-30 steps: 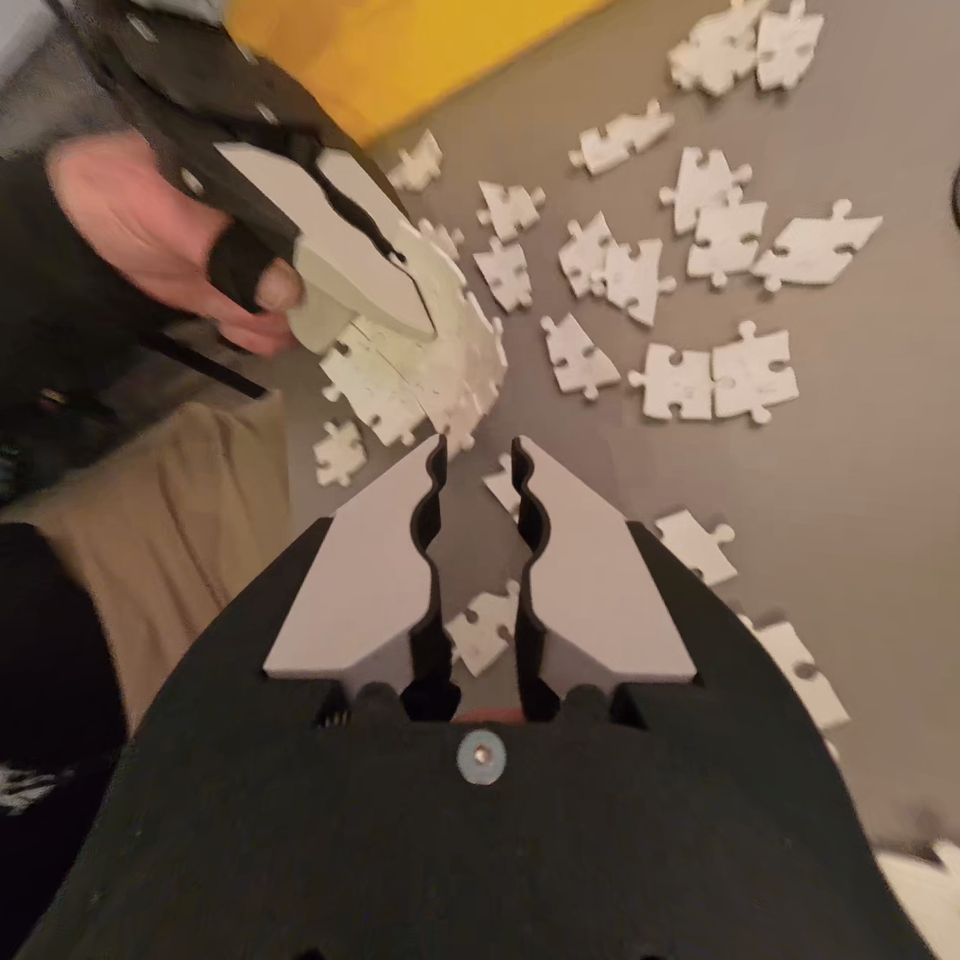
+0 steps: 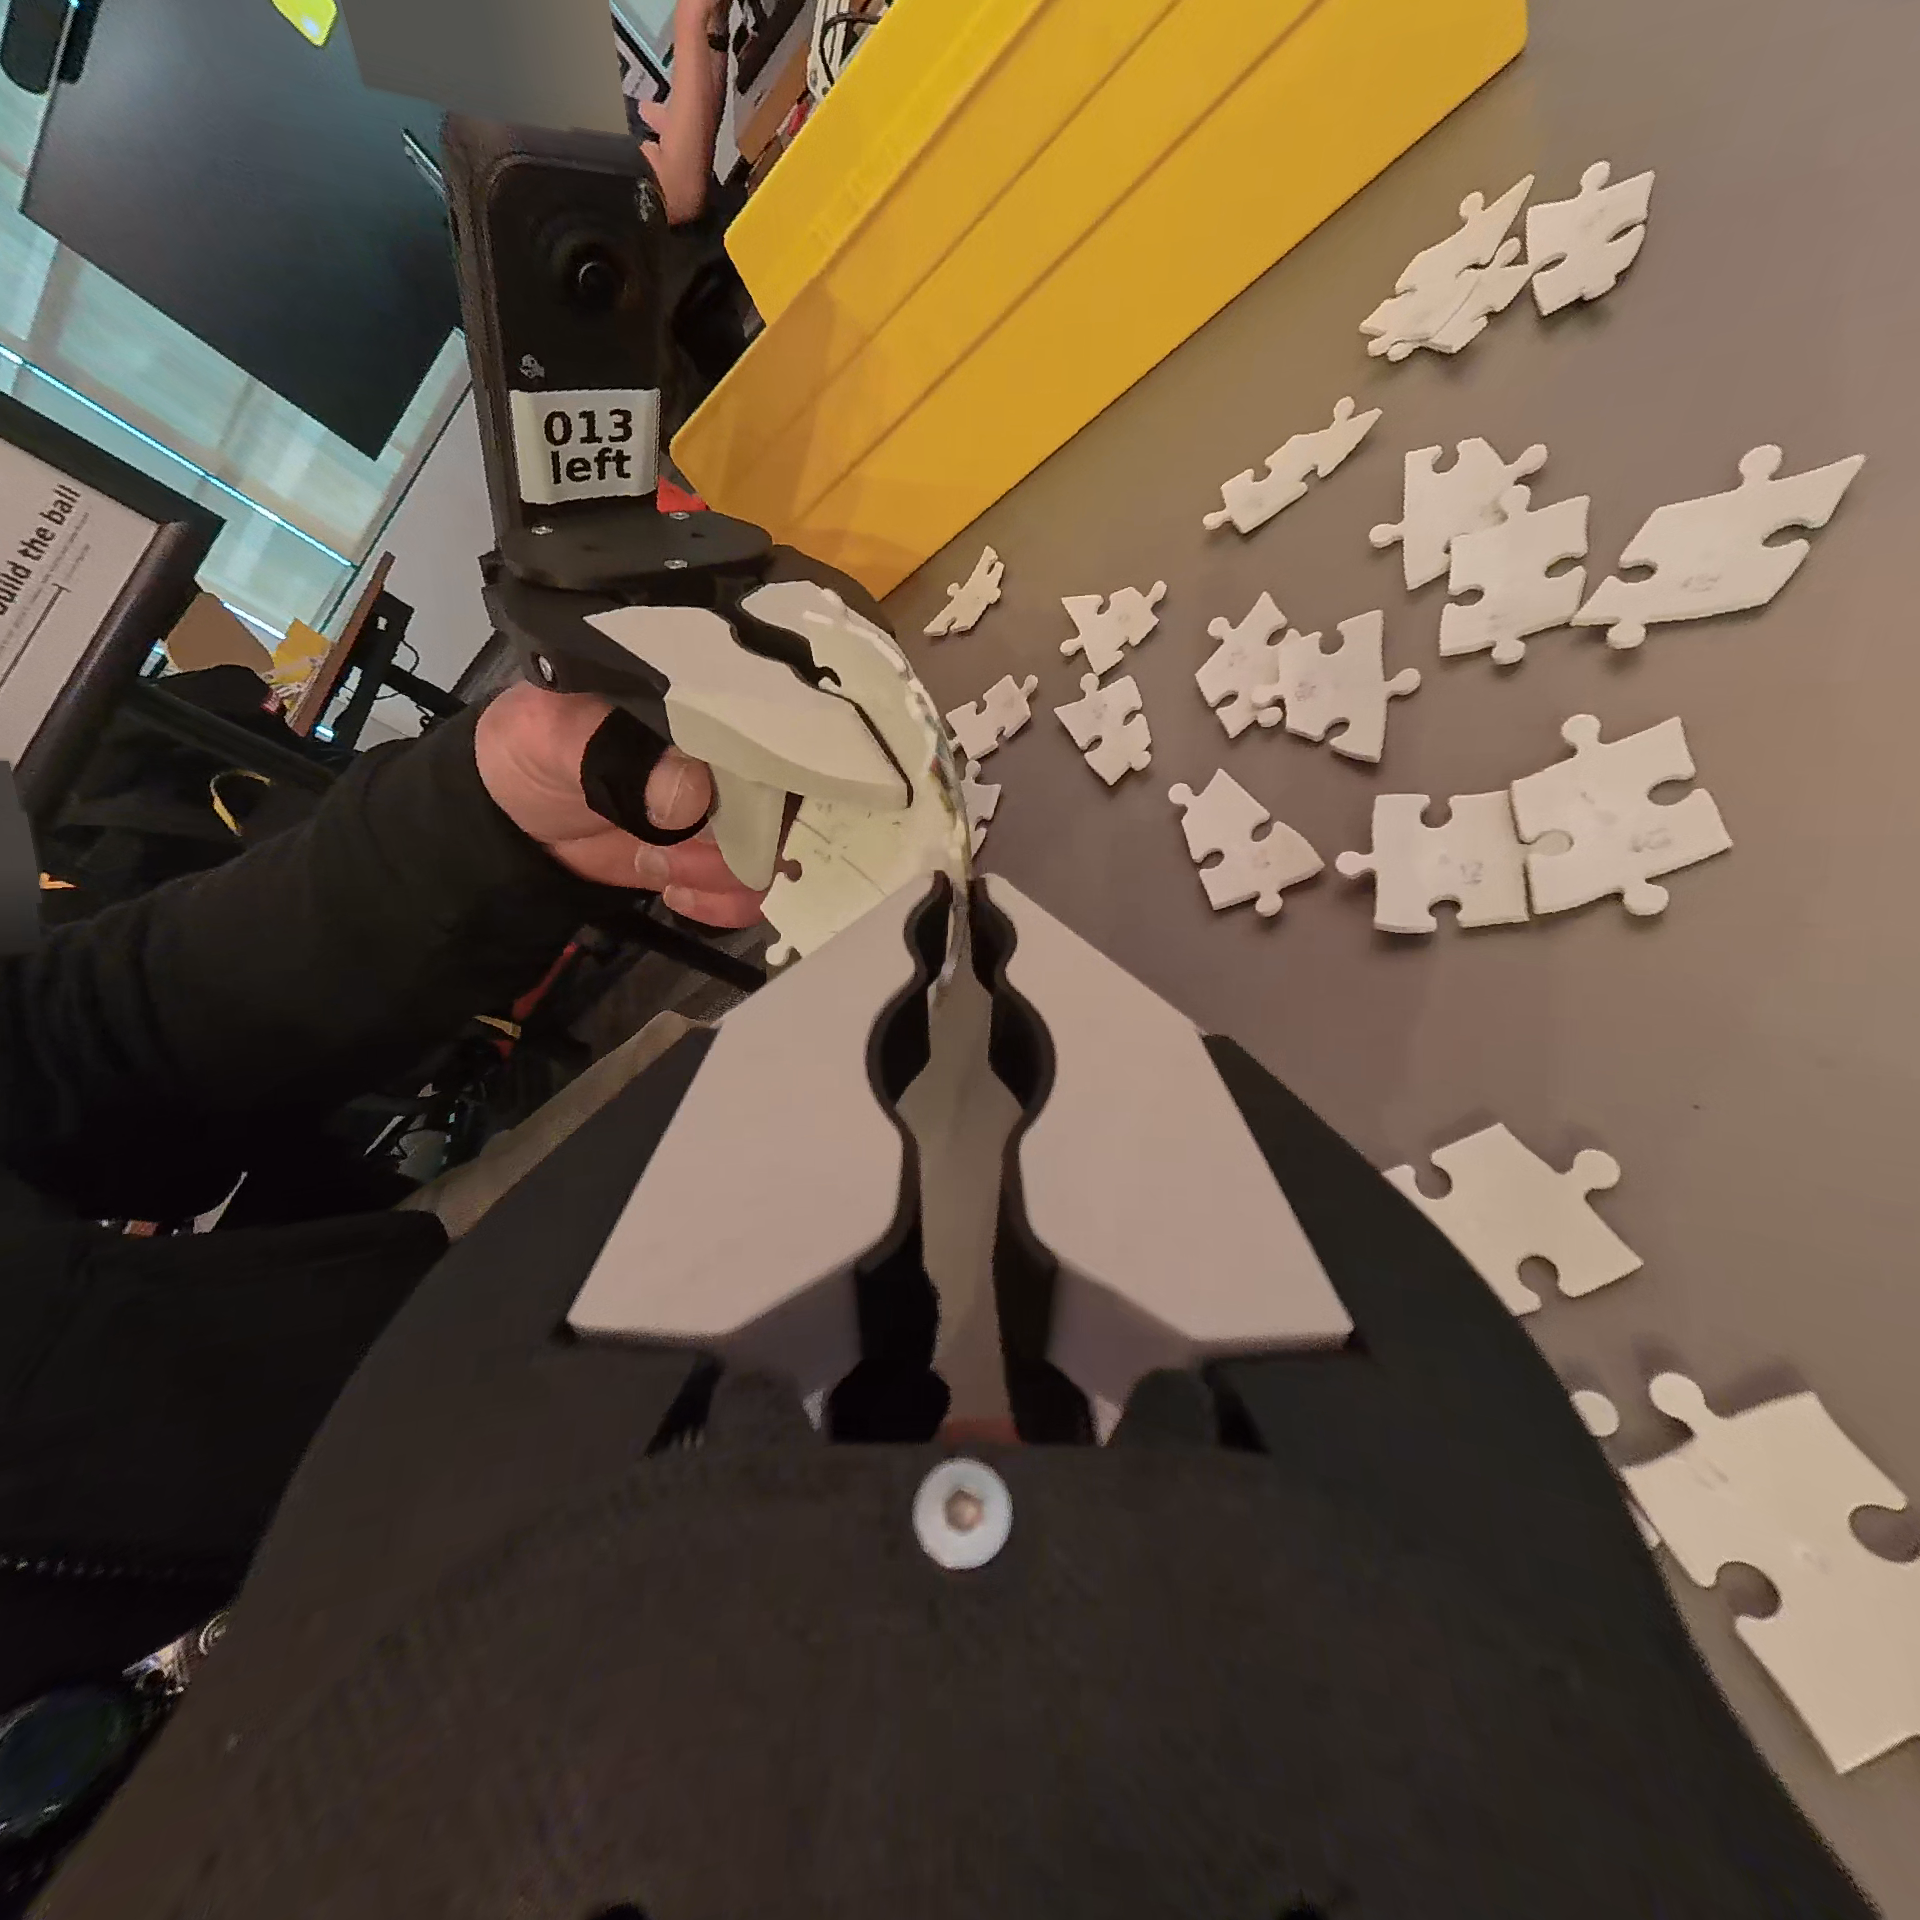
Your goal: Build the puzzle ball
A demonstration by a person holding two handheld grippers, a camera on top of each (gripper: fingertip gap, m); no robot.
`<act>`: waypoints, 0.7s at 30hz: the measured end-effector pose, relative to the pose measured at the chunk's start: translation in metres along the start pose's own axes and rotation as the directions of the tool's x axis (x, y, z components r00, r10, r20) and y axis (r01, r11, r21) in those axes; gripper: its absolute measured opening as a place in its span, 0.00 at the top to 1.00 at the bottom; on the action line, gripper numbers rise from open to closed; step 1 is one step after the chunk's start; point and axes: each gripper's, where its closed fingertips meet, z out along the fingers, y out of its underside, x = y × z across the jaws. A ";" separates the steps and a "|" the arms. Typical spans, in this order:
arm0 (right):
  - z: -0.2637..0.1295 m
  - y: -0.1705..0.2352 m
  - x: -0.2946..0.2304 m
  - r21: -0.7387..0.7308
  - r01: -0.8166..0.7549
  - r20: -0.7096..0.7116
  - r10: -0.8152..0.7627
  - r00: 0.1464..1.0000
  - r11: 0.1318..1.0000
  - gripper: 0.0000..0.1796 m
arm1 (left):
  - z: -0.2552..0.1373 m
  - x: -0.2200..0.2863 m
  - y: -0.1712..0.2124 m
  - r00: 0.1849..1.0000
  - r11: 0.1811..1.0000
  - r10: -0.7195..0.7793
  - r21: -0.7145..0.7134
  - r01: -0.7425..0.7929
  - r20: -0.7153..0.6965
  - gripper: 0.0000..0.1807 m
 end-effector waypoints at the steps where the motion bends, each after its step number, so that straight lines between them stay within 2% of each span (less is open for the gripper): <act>1: 0.000 -0.001 0.000 0.005 0.000 0.002 0.000 1.000 1.000 0.99 | 0.000 0.000 -0.001 1.000 1.000 0.004 0.003 -0.004 0.003 0.99; 8: -0.001 -0.005 -0.002 0.022 -0.017 0.010 0.017 1.000 1.000 1.00 | -0.001 0.000 -0.003 1.000 1.000 0.007 0.019 -0.007 0.003 0.99; 13: -0.008 -0.008 -0.002 0.050 -0.028 0.023 0.027 0.999 0.998 0.90 | -0.001 0.002 -0.008 1.000 0.999 0.010 0.050 -0.010 -0.001 0.99; 17: -0.007 -0.009 -0.002 0.052 -0.014 0.016 0.014 1.000 0.999 0.99 | 0.001 0.006 -0.008 1.000 0.998 0.003 0.063 -0.002 -0.016 0.99; 21: -0.008 -0.011 -0.003 0.050 -0.005 0.012 0.004 1.000 0.999 1.00 | 0.001 0.008 -0.010 1.000 0.997 0.013 0.075 -0.012 -0.022 0.98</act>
